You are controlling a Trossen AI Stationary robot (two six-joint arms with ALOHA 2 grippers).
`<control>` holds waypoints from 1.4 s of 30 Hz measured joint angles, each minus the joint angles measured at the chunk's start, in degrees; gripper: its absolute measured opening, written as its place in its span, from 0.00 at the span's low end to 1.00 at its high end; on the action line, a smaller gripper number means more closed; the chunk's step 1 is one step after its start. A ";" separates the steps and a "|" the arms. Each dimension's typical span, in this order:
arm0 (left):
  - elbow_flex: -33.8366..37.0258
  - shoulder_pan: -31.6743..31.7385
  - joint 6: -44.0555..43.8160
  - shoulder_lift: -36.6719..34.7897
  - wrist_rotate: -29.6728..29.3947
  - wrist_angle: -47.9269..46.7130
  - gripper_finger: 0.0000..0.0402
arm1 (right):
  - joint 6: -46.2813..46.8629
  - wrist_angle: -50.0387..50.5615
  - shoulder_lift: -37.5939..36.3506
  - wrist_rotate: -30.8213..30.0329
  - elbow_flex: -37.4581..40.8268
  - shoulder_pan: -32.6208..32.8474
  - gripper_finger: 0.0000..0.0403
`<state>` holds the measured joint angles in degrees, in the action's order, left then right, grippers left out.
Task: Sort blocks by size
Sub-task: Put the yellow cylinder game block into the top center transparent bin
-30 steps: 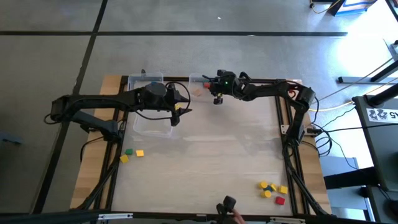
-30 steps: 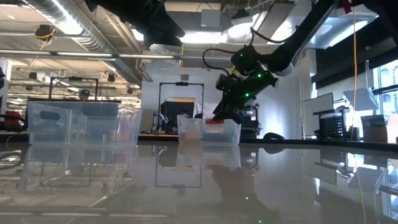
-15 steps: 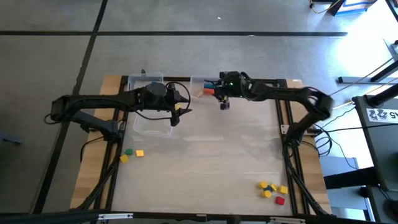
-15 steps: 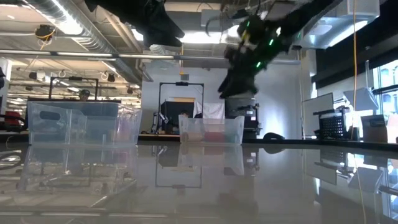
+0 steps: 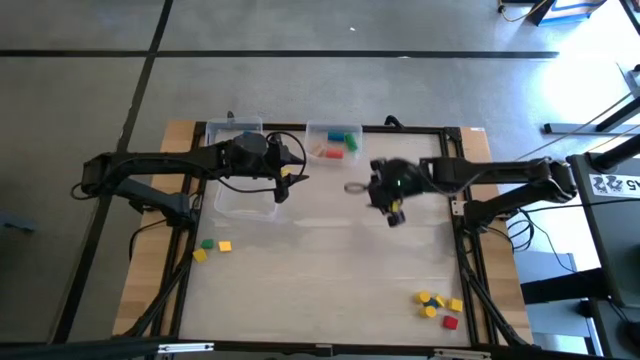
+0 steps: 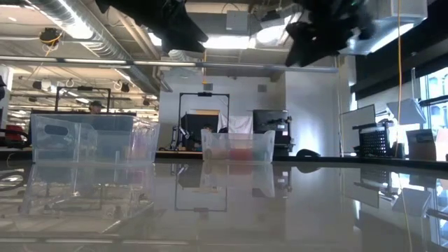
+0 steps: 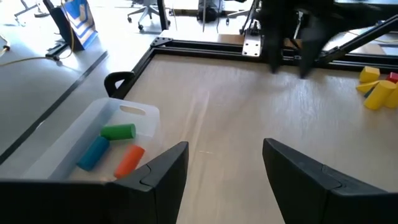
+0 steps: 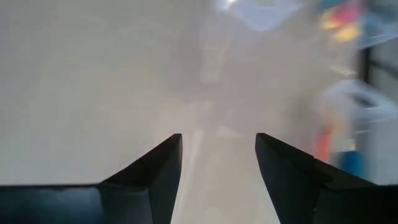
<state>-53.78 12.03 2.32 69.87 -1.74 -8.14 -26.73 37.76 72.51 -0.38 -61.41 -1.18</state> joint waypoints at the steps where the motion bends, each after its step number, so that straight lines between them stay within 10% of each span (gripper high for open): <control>1: 0.00 0.00 0.11 0.00 0.00 0.19 0.51 | 2.11 1.55 0.00 0.02 0.00 1.92 0.52; 24: 0.00 -0.07 -2.03 0.02 0.02 0.63 0.51 | 57.47 6.88 2.53 -6.62 0.09 38.34 0.52; 42: 0.00 -0.04 -1.96 0.02 0.02 1.31 0.51 | 85.16 14.22 11.93 -2.82 0.11 50.68 0.52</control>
<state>-53.78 11.99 0.36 69.89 -1.72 -6.83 58.43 51.98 84.44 -3.20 -61.30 49.49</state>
